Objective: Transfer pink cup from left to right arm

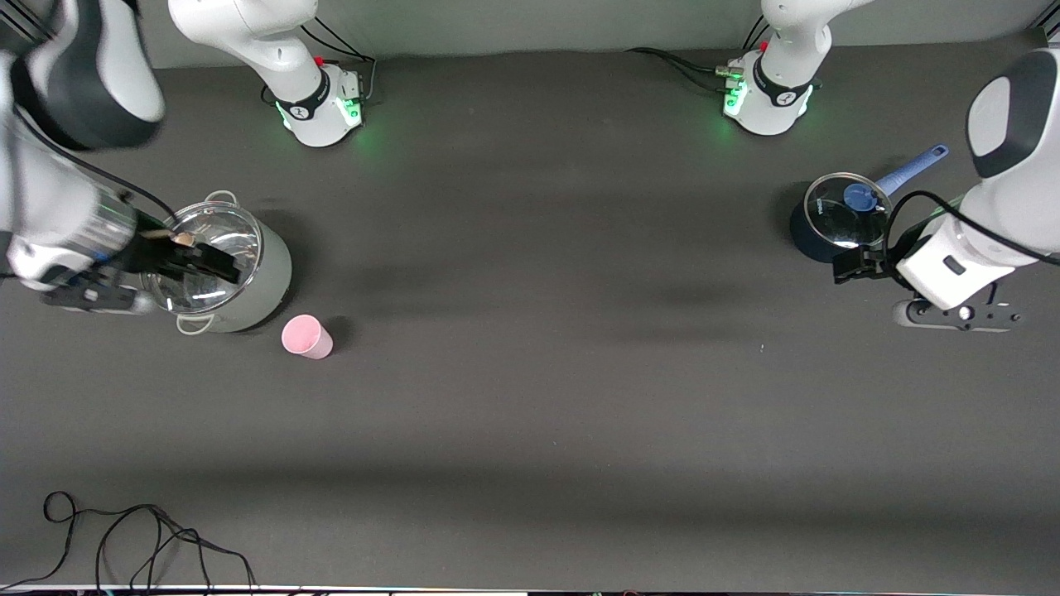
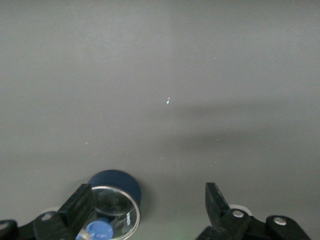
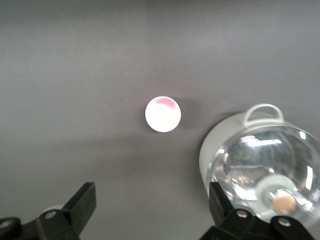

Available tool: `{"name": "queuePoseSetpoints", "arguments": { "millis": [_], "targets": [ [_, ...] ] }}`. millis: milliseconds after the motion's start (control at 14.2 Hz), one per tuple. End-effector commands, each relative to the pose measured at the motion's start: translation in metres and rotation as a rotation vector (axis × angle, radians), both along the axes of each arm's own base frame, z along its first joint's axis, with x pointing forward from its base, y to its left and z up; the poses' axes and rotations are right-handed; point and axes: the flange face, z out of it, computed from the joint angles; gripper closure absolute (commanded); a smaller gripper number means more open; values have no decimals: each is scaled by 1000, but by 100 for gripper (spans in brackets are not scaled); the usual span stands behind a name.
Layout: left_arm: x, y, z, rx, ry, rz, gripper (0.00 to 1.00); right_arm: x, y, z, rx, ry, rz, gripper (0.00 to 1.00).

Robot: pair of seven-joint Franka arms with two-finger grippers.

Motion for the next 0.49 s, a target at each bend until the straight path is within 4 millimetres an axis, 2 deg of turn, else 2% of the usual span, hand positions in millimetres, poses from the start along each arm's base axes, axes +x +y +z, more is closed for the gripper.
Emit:
{"name": "queuePoseSetpoints", "arguments": {
  "millis": [0,141,211,281,422],
  "targets": [
    [-3,3,23,37,-4,28,0,2,-11,55,2,3,-21,0],
    [-3,10,27,39,2,34,0,-3,-16,87,2,-11,-23,0],
    [-1,25,30,40,-4,53,0,-3,-17,97,2,-23,-24,0],
    [0,32,29,39,0,61,0,-3,-17,100,1,-31,-24,0],
    [1,31,32,24,-18,63,0,4,-14,90,-3,-16,-24,0]
  ]
}}
